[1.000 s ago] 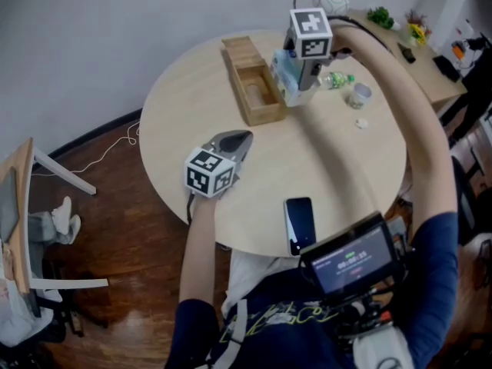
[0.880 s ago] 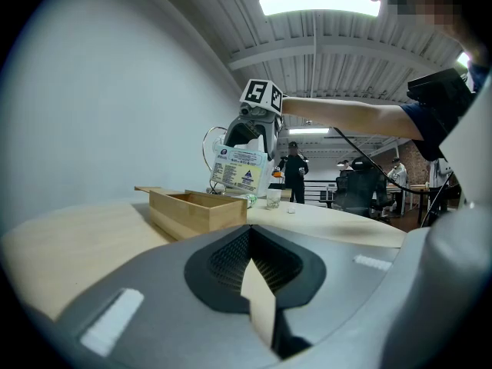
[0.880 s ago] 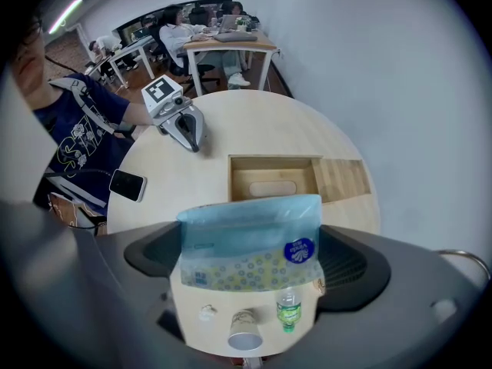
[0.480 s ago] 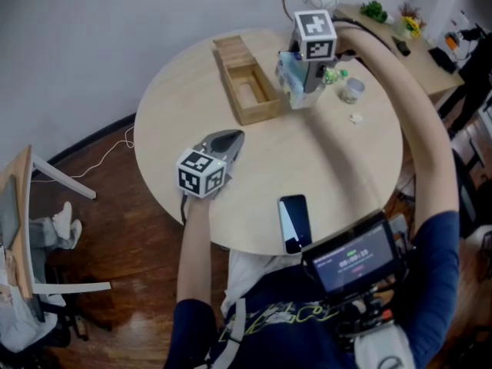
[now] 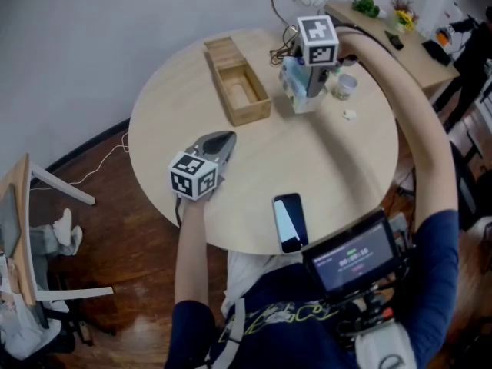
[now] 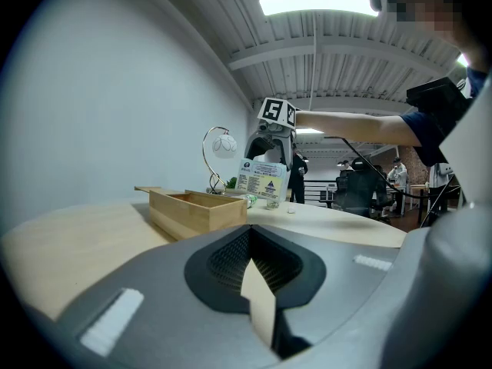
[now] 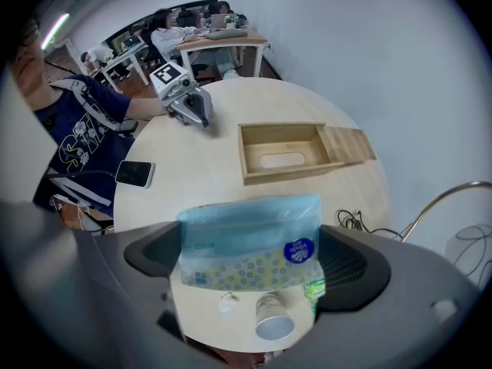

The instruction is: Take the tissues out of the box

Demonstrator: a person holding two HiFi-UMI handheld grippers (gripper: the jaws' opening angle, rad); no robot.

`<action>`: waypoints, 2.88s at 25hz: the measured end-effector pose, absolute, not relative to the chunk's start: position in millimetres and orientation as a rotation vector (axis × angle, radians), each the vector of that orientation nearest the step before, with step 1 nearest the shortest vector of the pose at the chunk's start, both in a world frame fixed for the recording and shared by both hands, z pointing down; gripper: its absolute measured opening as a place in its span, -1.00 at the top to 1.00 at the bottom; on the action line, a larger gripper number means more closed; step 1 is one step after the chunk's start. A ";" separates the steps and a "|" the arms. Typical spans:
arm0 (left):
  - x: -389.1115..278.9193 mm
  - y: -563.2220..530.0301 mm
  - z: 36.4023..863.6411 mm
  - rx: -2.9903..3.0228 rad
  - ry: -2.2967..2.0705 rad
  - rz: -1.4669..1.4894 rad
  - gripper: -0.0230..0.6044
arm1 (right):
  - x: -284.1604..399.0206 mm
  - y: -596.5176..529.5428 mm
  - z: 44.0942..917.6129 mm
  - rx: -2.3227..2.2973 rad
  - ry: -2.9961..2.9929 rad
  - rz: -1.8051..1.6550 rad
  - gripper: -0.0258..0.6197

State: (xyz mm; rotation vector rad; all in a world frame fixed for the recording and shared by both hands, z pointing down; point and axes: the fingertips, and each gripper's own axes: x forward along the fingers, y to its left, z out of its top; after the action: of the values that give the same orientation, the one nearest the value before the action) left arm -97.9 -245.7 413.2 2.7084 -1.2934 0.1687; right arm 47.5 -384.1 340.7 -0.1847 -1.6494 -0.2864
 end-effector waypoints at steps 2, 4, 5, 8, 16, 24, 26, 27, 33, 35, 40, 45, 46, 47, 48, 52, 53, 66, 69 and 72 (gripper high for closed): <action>-96.6 -247.3 412.9 2.706 -1.294 0.171 0.91 | 53.8 -385.4 344.2 -0.181 -1.658 -0.259 -0.78; -95.0 -248.5 412.6 2.706 -1.294 0.172 0.91 | 58.3 -385.4 347.3 -0.182 -1.668 -0.240 -0.78; -95.2 -248.4 412.6 2.707 -1.293 0.172 0.91 | 59.4 -384.7 348.8 -0.183 -1.669 -0.235 -0.78; -97.3 -246.8 412.9 2.708 -1.294 0.170 0.91 | 60.7 -382.6 351.9 -0.185 -1.664 -0.227 -0.79; -95.8 -249.0 412.7 2.707 -1.292 0.171 0.91 | 66.3 -381.3 356.2 -0.191 -1.668 -0.191 -0.79; -96.9 -248.8 413.4 2.706 -1.294 0.170 0.91 | 73.5 -382.8 363.3 -0.178 -1.671 -0.138 -0.79; -97.4 -249.3 413.8 2.705 -1.294 0.170 0.91 | 75.3 -384.3 365.1 -0.174 -1.670 -0.133 -0.79; -97.5 -249.5 413.8 2.705 -1.294 0.171 0.91 | 76.0 -384.6 366.0 -0.174 -1.672 -0.129 -0.79; -97.7 -247.3 412.9 2.705 -1.294 0.172 0.91 | 83.0 -385.2 372.6 -0.165 -1.682 -0.087 -0.79; -97.7 -247.4 413.2 2.706 -1.293 0.171 0.91 | 86.9 -386.7 377.7 -0.161 -1.674 -0.075 -0.79; -98.1 -248.5 413.2 2.707 -1.294 0.170 0.91 | 96.8 -388.3 393.4 -0.158 -1.647 -0.038 -0.79; -98.8 -247.3 413.4 2.707 -1.294 0.170 0.91 | 102.7 -389.5 403.7 -0.139 -1.630 -0.026 -0.79; -98.8 -247.3 413.2 2.707 -1.294 0.170 0.91 | 103.4 -389.3 405.7 -0.137 -1.628 -0.023 -0.79; -98.7 -247.2 413.0 2.708 -1.293 0.170 0.91 | 103.6 -388.4 408.1 -0.142 -1.628 -0.019 -0.79; -98.5 -247.2 412.8 2.708 -1.293 0.170 0.91 | 103.5 -387.1 410.6 -0.152 -1.628 -0.014 -0.79; -97.9 -246.6 412.4 2.707 -1.292 0.170 0.91 | 104.8 -385.8 420.1 -0.171 -1.623 0.000 -0.79; -97.8 -246.6 412.1 2.707 -1.292 0.170 0.91 | 105.1 -386.0 422.2 -0.173 -1.623 0.001 -0.79; -96.8 -244.8 410.4 2.712 -1.287 0.168 0.91 | 99.5 -382.4 426.0 -0.150 -1.621 -0.010 -0.81; -96.6 -245.0 410.5 2.712 -1.286 0.167 0.91 | 99.8 -382.1 425.8 -0.150 -1.629 -0.009 -0.81; -97.0 -244.7 410.6 2.711 -1.287 0.168 0.91 | 99.7 -382.0 425.5 -0.148 -1.640 -0.010 -0.82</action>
State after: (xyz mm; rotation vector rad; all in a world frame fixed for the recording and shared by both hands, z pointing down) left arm -97.0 -244.7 410.6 2.7106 -1.2869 0.1678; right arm 99.7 -382.0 425.5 -0.1480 -1.6396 -0.0104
